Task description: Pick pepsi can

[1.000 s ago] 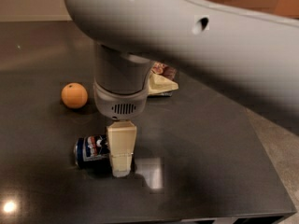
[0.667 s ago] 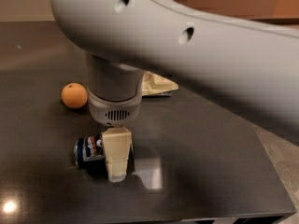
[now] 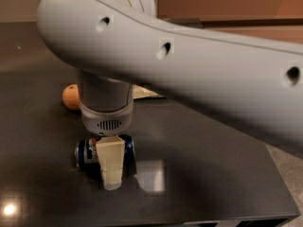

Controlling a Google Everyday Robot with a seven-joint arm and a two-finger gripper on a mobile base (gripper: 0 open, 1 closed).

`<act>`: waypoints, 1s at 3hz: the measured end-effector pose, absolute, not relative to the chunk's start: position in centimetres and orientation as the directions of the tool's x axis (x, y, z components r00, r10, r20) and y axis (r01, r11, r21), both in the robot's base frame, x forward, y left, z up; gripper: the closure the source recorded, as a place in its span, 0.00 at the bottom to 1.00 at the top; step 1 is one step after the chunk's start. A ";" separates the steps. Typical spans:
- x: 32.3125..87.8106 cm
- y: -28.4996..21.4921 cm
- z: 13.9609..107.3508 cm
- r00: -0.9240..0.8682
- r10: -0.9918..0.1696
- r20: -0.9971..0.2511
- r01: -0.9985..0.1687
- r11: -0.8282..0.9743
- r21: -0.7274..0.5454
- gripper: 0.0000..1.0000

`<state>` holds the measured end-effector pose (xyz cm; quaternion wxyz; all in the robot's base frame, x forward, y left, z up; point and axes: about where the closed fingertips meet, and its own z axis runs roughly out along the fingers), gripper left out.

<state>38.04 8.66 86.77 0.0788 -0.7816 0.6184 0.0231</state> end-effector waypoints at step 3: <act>37.8 9.4 85.1 0.248 -0.963 -0.101 -0.967 -0.240 -0.083 0.18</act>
Offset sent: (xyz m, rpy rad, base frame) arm 0.0012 0.0061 -0.0212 -0.0339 0.0241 0.0043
